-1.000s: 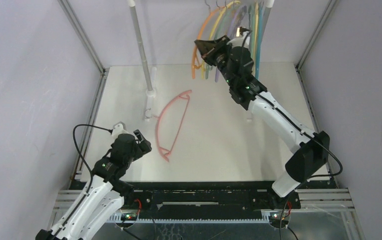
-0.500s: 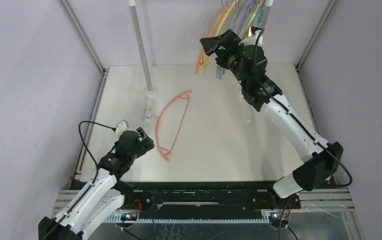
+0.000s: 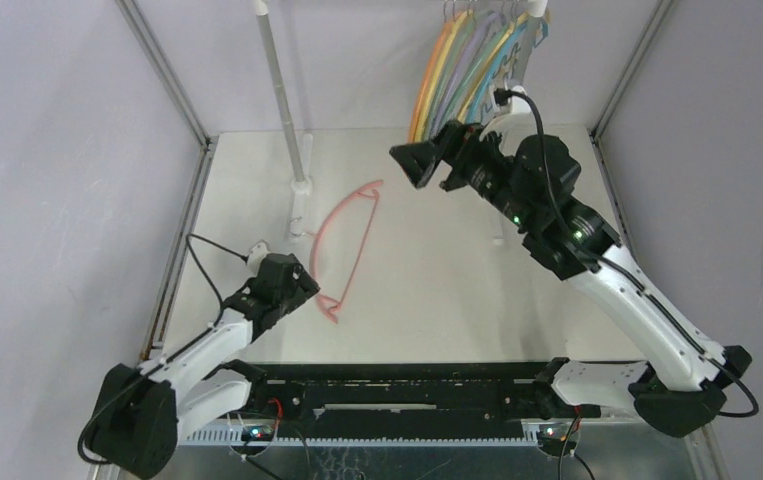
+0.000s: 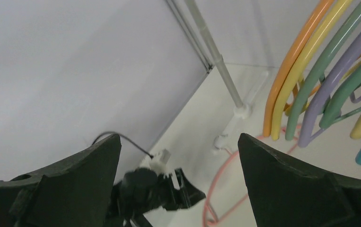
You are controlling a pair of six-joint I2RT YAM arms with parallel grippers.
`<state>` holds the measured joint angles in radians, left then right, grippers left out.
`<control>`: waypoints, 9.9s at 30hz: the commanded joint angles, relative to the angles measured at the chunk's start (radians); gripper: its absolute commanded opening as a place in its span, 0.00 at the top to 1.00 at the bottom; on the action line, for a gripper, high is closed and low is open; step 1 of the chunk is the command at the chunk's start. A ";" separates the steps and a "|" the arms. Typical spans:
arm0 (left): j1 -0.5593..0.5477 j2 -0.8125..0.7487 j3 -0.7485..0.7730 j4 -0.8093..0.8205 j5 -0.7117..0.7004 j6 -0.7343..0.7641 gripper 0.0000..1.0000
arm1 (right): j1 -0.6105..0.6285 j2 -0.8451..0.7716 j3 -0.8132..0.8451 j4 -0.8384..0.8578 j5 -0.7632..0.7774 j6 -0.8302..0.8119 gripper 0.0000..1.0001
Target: Organize the hangers
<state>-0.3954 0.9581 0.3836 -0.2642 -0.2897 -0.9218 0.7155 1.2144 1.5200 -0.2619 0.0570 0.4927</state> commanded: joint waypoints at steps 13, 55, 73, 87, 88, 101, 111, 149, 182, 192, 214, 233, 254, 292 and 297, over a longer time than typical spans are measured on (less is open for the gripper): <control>0.004 0.235 0.347 -0.231 0.096 0.209 0.29 | 0.032 -0.154 -0.038 -0.278 -0.082 -0.198 0.00; 0.048 0.650 0.418 -0.169 0.131 0.483 0.79 | -0.091 -0.239 -0.148 -0.395 -0.146 -0.211 0.00; 0.035 0.349 0.515 -0.252 0.111 0.440 1.00 | -0.135 -0.146 -0.230 -0.331 -0.362 -0.169 0.00; 0.022 0.181 0.434 -0.177 0.157 0.383 1.00 | -0.032 0.165 -0.215 -0.102 -0.552 0.014 0.00; 0.022 0.173 0.436 -0.173 0.160 0.375 1.00 | -0.026 0.190 -0.216 -0.087 -0.558 0.026 0.00; 0.021 0.046 0.478 -0.197 0.171 0.307 1.00 | 0.009 0.430 -0.195 0.103 -0.616 0.164 0.00; 0.021 -0.031 0.422 -0.197 0.160 0.267 1.00 | 0.050 0.622 -0.055 0.180 -0.573 0.250 0.00; 0.189 -0.009 0.240 -0.217 0.186 0.122 0.54 | 0.200 0.632 0.182 -0.305 -0.130 -0.241 0.42; 0.227 0.028 0.208 -0.131 0.105 0.114 0.04 | 0.207 0.376 0.212 -0.405 -0.002 -0.266 0.00; 0.226 0.221 0.288 -0.227 0.107 0.231 0.14 | 0.231 0.307 0.167 -0.387 -0.022 -0.292 0.00; 0.226 0.476 0.329 -0.176 0.183 0.452 0.82 | 0.131 0.038 -0.122 -0.315 -0.013 -0.255 0.00; 0.196 0.287 0.489 -0.286 0.155 0.520 1.00 | 0.064 0.086 -0.147 -0.291 -0.201 -0.217 0.00; 0.089 0.211 0.455 -0.191 0.170 0.438 1.00 | 0.127 0.423 0.155 -0.281 -0.442 -0.177 0.00; 0.087 0.317 0.425 -0.104 0.244 0.401 1.00 | 0.037 0.810 -0.109 0.325 -0.620 0.495 0.99; 0.087 0.312 0.411 -0.094 0.241 0.364 1.00 | 0.028 0.783 -0.106 0.342 -0.583 0.477 1.00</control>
<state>-0.3077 1.2804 0.8127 -0.4000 -0.0586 -0.5163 0.7452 2.0403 1.3968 -0.0273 -0.5381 0.9672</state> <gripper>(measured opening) 0.003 0.019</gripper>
